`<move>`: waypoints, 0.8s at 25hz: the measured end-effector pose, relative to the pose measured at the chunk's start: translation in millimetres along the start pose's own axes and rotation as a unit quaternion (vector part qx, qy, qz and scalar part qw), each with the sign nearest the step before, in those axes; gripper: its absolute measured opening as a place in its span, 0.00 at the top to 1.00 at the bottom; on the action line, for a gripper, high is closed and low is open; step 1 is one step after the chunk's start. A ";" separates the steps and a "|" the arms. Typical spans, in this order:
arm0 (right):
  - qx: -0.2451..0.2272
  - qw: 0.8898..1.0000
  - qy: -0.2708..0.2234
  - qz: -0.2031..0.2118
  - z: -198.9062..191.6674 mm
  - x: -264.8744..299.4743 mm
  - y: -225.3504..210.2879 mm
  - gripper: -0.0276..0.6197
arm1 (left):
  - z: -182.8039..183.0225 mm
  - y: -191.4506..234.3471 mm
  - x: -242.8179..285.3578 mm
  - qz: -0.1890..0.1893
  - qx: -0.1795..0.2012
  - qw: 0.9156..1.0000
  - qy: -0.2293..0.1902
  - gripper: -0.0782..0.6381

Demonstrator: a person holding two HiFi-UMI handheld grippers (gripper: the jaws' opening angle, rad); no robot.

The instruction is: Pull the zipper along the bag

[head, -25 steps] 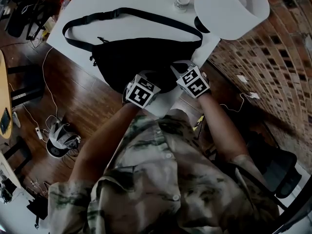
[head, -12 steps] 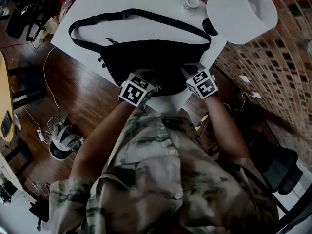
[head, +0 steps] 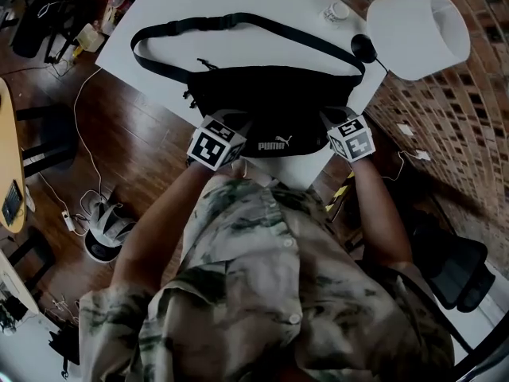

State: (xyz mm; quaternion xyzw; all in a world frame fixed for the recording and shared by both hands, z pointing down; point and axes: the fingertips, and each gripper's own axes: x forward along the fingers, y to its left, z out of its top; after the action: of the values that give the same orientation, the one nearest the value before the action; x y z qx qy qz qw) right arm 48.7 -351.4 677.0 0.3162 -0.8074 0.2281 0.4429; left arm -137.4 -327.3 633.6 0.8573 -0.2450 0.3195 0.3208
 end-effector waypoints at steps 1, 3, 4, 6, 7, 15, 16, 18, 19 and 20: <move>0.005 1.000 0.002 -0.003 1.1 -1.4 0.2 0.95 | -3.7 4.6 -4.8 0.000 -0.003 1.000 0.001 0.86; 0.014 1.000 0.009 -0.010 2.3 -4.2 0.7 0.95 | -9.6 13.8 -13.8 0.001 -0.006 1.000 0.001 0.86; 0.016 1.000 0.012 -0.013 2.4 -4.8 0.5 0.95 | -11.2 18.3 -17.6 0.002 -0.004 1.000 -0.002 0.86; 0.018 0.999 0.018 -0.020 2.6 -5.2 -0.6 0.95 | -14.2 25.5 -24.9 0.001 -0.002 1.000 -0.006 0.86; 0.019 0.999 0.021 -0.023 2.5 -5.2 -1.2 0.95 | -16.3 28.3 -28.1 -0.001 -0.005 1.000 -0.007 0.86; 0.032 0.998 0.038 -0.046 2.0 -5.2 -2.5 0.95 | -34.2 55.8 -45.6 0.002 -0.011 1.000 -0.016 0.86; 0.034 0.997 0.040 -0.048 1.3 -5.3 -2.2 0.95 | -36.5 56.6 -45.7 -0.002 -0.013 1.000 -0.019 0.86; 0.038 0.997 0.044 -0.053 -0.3 -5.6 -2.0 0.95 | -39.1 55.0 -45.6 -0.013 -0.018 1.000 -0.022 0.86; 0.037 0.997 0.046 -0.056 -0.5 -5.5 -2.5 0.95 | -39.1 54.7 -45.6 -0.015 -0.018 0.999 -0.025 0.86; 0.035 0.997 0.045 -0.059 0.0 -5.2 -3.3 0.95 | -38.2 54.8 -45.6 -0.014 -0.017 0.999 -0.031 0.86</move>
State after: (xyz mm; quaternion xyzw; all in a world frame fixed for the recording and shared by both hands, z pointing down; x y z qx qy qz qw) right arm 53.3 -352.1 672.9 0.3682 -0.7580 0.2433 0.4802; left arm -217.4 -327.5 645.5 0.8648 -0.2481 0.2841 0.3316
